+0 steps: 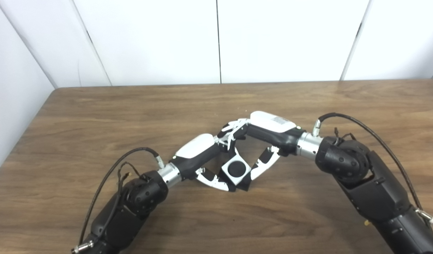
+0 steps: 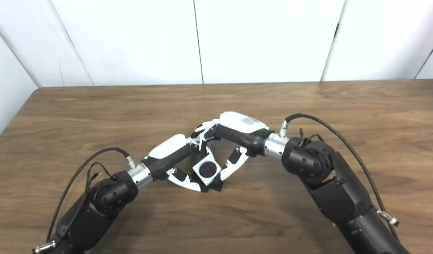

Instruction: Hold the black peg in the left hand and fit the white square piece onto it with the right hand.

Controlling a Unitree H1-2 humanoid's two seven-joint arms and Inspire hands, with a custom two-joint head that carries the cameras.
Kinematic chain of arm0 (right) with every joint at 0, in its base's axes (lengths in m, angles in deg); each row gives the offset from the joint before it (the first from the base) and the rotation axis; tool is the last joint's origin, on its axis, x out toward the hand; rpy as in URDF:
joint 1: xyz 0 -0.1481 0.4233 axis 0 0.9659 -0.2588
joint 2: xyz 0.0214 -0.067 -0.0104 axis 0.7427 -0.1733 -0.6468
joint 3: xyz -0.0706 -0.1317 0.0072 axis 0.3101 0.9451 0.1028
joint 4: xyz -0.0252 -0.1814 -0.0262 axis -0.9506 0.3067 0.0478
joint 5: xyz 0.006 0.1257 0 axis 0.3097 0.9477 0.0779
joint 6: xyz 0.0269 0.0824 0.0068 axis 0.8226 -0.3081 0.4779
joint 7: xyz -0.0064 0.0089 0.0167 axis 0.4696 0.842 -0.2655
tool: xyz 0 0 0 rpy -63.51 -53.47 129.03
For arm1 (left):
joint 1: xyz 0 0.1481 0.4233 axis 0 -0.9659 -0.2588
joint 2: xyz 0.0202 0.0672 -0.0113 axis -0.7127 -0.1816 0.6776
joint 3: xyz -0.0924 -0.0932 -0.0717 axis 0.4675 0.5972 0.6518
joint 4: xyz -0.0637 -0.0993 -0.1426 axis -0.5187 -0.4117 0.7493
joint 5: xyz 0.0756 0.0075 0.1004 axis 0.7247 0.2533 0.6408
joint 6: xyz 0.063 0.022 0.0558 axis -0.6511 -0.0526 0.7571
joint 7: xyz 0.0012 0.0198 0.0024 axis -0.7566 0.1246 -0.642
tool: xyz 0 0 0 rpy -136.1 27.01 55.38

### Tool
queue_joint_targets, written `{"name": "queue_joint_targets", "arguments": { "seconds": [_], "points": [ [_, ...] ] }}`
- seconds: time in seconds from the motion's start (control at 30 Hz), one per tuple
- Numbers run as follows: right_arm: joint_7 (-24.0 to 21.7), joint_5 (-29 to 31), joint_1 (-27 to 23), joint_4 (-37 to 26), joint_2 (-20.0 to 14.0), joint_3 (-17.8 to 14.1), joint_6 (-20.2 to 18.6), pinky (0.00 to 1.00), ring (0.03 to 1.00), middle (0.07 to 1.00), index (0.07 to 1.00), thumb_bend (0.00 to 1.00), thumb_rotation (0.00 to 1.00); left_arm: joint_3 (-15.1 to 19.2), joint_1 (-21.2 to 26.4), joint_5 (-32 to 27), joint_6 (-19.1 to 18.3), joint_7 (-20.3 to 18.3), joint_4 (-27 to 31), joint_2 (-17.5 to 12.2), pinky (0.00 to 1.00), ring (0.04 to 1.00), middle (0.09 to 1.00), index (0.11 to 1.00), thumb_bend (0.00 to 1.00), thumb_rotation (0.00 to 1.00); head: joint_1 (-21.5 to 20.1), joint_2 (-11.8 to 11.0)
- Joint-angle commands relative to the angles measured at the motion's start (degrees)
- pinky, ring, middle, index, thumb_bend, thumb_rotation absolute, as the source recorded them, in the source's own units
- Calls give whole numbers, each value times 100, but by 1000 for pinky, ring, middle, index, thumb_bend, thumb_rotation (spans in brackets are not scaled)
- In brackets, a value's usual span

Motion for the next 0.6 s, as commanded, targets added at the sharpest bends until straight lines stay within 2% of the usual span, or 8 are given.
{"name": "queue_joint_targets", "arguments": {
  "seconds": [0.0, 0.07, 0.17, 0.23, 0.3, 0.37, 0.57],
  "points": [
    [36, 81, -294, -258, 63, -17, 131, 934, 906, 838, 481, 516, 142, -202, -26, 347, -176, -232, -125, 3, 983, 1000, 961, 494, 515, 86, 0, 8],
    [-12, 82, -298, -294, 45, -15, 79, 934, 905, 837, 481, 516, 142, -208, -21, 352, -179, -241, -122, -2, 987, 1000, 963, 494, 516, 86, -1, 10],
    [-283, -60, -353, -410, -40, 53, -237, 937, 929, 874, 493, 516, 152, -197, -20, 310, -174, -259, -127, -5, 996, 1000, 956, 494, 515, 85, -16, 5],
    [-481, -123, -396, -490, -92, 97, -449, 934, 951, 910, 672, 738, 268, -185, -19, 265, -183, -282, -137, -2, 999, 1000, 956, 494, 516, 85, -31, 1],
    [-687, -221, -429, -574, -159, 143, -693, 931, 970, 942, 794, 864, 325, -170, -24, 228, -178, -291, -140, -1, 1000, 1000, 957, 494, 516, 85, -36, 5],
    [-778, -275, -430, -621, -203, 165, -822, 929, 978, 962, 864, 935, 348, -163, -28, 221, -172, -285, -135, -4, 1000, 1000, 958, 494, 516, 85, -32, 16],
    [-805, -261, -397, -620, -237, 134, -869, 946, 985, 969, 888, 942, 329, -169, -30, 227, -201, -305, -120, -18, 1000, 1000, 958, 493, 517, 84, -38, 19]
  ]
}}
